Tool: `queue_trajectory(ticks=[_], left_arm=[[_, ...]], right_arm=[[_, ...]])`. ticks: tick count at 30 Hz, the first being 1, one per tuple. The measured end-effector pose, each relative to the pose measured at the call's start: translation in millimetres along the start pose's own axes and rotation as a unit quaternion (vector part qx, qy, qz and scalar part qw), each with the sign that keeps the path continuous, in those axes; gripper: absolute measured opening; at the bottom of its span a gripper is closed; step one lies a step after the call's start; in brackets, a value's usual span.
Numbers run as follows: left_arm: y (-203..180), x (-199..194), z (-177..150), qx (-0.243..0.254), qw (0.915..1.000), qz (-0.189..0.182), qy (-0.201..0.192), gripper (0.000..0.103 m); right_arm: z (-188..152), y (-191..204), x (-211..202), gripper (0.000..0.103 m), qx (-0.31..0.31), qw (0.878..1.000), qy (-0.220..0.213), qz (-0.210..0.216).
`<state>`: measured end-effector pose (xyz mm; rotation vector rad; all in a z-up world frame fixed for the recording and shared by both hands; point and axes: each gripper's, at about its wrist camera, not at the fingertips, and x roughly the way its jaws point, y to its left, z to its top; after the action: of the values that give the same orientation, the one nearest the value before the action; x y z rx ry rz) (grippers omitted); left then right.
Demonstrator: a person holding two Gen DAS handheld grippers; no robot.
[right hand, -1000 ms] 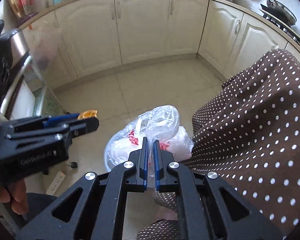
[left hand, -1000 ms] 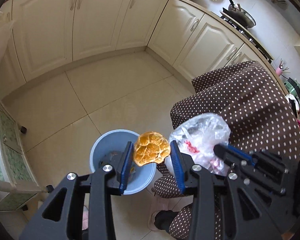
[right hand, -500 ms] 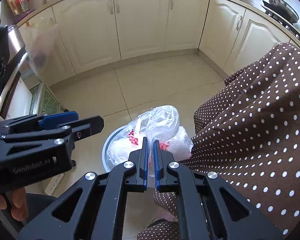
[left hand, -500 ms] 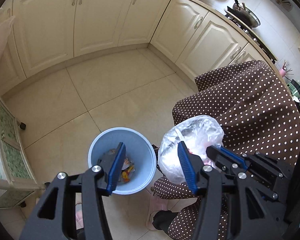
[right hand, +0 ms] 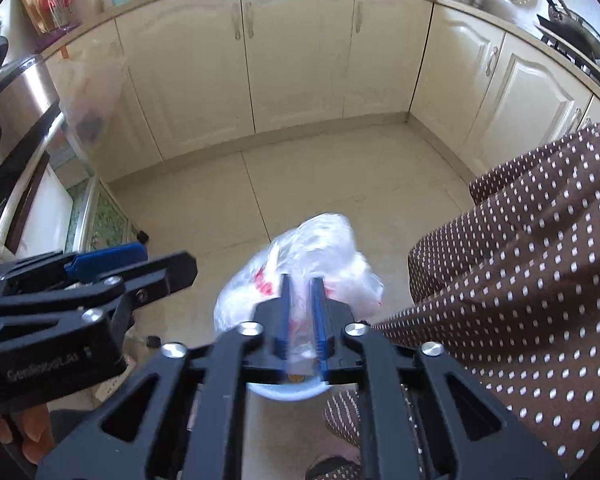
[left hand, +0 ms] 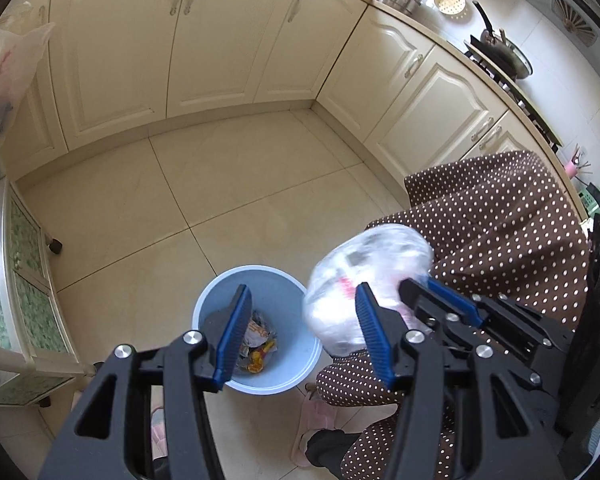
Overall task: Collect trash
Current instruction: 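Carry the bag and peel over the blue bin and open both grippers, then return both tools to the table and grasp the dark wrapper with the left gripper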
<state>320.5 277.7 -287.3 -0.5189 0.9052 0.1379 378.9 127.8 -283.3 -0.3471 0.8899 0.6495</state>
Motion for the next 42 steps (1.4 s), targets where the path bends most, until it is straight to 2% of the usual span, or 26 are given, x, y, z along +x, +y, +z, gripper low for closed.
queue_trajectory(ticks=[2, 8, 11, 19, 24, 29, 31, 38, 42], left_arm=[[0.1, -3.1, 1.4, 0.000, 1.0000, -0.003, -0.002, 0.054], [-5.2, -12.8, 1.4, 0.005, 0.9999, -0.007, -0.007, 0.054], [-13.5, -22.9, 0.3, 0.012, 0.9998, -0.013, -0.014, 0.054], [-57.4, -83.7, 8.1, 0.030, 0.9952, -0.069, -0.062, 0.056], [-113.8, -110.5, 8.4, 0.071, 0.9883, -0.111, -0.077, 0.058], [-188.5, -117.1, 0.7, 0.128, 0.9787, -0.142, -0.074, 0.062], [-223.9, -113.3, -3.3, 0.150, 0.9733, -0.160, -0.069, 0.062], [-325.3, -79.6, -12.7, 0.194, 0.9620, -0.187, -0.044, 0.063], [-365.5, -51.7, -13.9, 0.216, 0.9617, -0.166, -0.030, 0.063]], right_arm=[[3.0, 0.7, 2.7, 0.029, 0.001, 1.000, 0.001, -0.004], [2.1, -3.8, -8.9, 0.029, 0.006, 1.000, -0.006, -0.009], [3.9, -9.4, -28.3, 0.031, 0.011, 1.000, -0.019, -0.013], [11.2, -33.0, -128.3, 0.040, 0.030, 0.994, -0.103, -0.031], [4.5, -68.8, -197.0, 0.044, 0.054, 0.985, -0.156, -0.059], [-16.8, -120.3, -242.9, 0.047, 0.087, 0.974, -0.185, -0.099], [-28.5, -146.7, -256.4, 0.048, 0.105, 0.969, -0.189, -0.118], [-73.8, -239.7, -282.4, 0.049, 0.173, 0.951, -0.181, -0.180], [-96.0, -280.5, -288.2, 0.053, 0.201, 0.943, -0.168, -0.203]])
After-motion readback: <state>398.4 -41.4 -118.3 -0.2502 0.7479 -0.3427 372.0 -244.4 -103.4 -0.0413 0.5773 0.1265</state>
